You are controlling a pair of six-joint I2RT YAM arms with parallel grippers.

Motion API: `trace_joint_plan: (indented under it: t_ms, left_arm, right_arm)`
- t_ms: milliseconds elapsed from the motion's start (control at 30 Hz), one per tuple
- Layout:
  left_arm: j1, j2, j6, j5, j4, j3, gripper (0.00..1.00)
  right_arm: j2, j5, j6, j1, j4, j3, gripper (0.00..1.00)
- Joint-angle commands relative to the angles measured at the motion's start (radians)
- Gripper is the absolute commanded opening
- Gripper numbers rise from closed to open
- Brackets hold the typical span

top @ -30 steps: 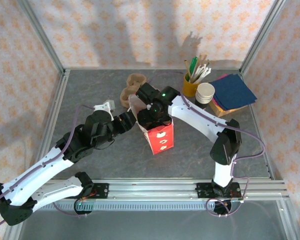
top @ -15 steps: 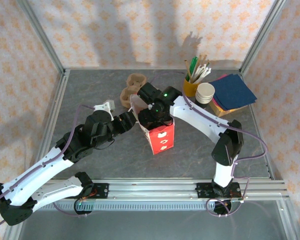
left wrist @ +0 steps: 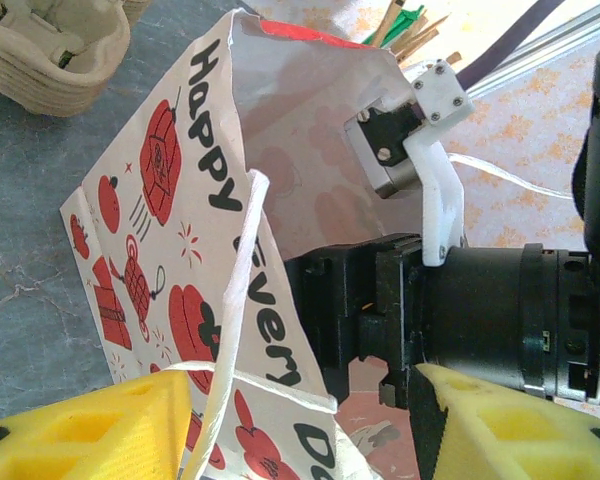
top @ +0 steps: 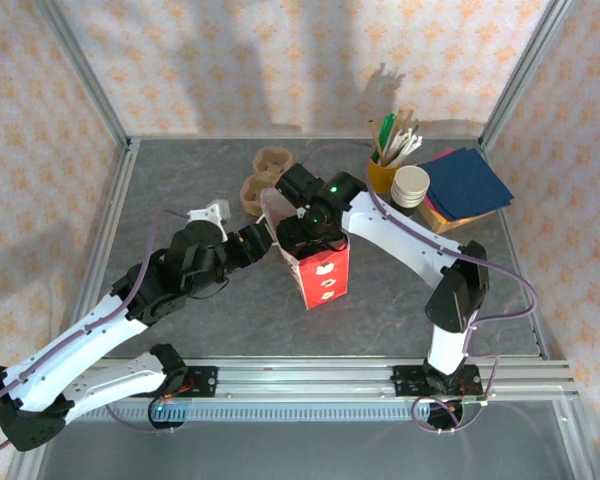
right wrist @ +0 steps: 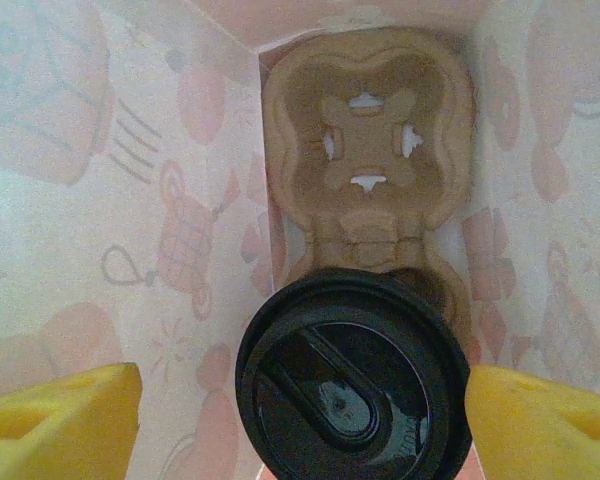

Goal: Pack the takeout coffee

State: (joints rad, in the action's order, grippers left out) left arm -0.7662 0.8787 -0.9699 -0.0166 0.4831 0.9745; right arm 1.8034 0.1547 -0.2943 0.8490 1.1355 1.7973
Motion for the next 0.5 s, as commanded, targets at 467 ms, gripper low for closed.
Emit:
trace_joint_plan:
  t_ms: [467]
  left_arm:
    - [-0.006, -0.007, 0.018, 0.040, 0.031, 0.016, 0.60]
  right_arm:
    - [-0.088, 0.012, 0.010, -0.004, -0.003, 0.085, 0.83]
